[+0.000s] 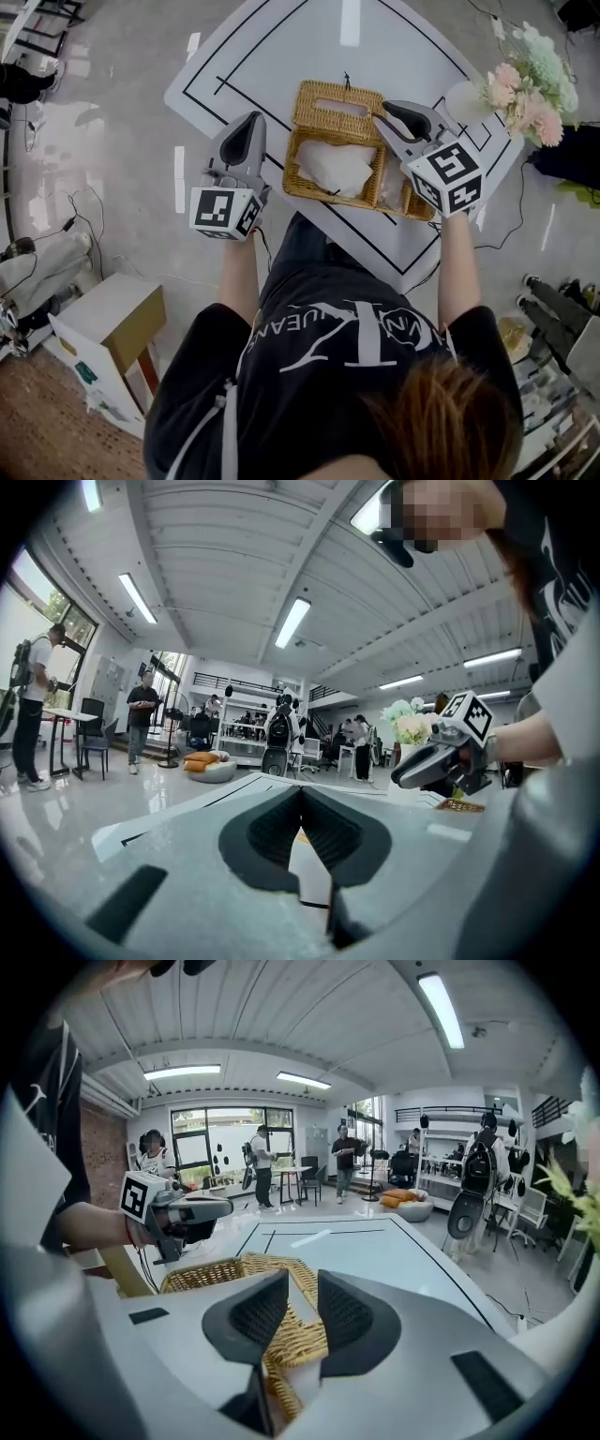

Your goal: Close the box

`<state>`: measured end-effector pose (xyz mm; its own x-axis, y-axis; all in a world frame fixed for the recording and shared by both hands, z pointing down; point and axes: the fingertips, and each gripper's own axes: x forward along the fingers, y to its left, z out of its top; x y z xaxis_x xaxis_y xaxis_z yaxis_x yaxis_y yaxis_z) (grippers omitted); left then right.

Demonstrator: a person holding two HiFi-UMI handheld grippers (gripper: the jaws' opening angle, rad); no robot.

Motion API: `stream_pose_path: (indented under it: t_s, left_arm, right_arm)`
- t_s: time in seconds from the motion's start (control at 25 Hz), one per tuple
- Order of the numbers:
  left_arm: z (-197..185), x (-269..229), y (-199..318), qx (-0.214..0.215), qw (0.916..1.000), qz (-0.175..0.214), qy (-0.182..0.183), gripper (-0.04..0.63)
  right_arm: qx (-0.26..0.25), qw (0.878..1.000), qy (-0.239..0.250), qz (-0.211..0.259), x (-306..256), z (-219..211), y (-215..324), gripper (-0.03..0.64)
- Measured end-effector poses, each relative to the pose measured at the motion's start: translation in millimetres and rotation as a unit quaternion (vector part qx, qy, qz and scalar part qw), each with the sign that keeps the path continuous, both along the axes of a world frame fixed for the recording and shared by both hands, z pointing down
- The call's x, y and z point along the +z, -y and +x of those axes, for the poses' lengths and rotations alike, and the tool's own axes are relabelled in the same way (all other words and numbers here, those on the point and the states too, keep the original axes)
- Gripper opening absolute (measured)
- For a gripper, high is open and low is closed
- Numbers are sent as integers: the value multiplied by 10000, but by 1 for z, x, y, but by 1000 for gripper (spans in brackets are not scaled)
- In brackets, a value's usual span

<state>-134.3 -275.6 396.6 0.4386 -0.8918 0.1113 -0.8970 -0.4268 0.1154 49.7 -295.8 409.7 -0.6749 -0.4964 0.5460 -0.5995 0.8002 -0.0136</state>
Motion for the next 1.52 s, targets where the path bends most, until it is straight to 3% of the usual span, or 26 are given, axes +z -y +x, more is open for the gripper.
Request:
stream_pose_path:
  t_s: [0.28,0.6,0.84,1.0,1.16,1.52]
  left_arm:
    - [-1,13,28,172,9997,-156,-24,9]
    - [-1,30,55,428,9985,-326,-139,9]
    - [-6,38,70,513,9975,-425,-253,9]
    - [-7,42,79,585,9968,-464,-302,9]
    - [-9,47,86,591,9962,-522,-376,9]
    - [-12,58,95,662,9950,-606,-446,9]
  right_arm:
    - [-101,9979,-362,-520,26,-22,37,98]
    - [457,9906,-482,-1195,62,-31,82,114]
    - [568,9791,-897,-1735,94,-36,96,126]
    - [351,9696,-1266,-2063,111,-41,96,126]
    - [152,9603,-1739,-2176,125,-43,96,131]
    - [70,9427,-2235,-2478,146,-38,91,114]
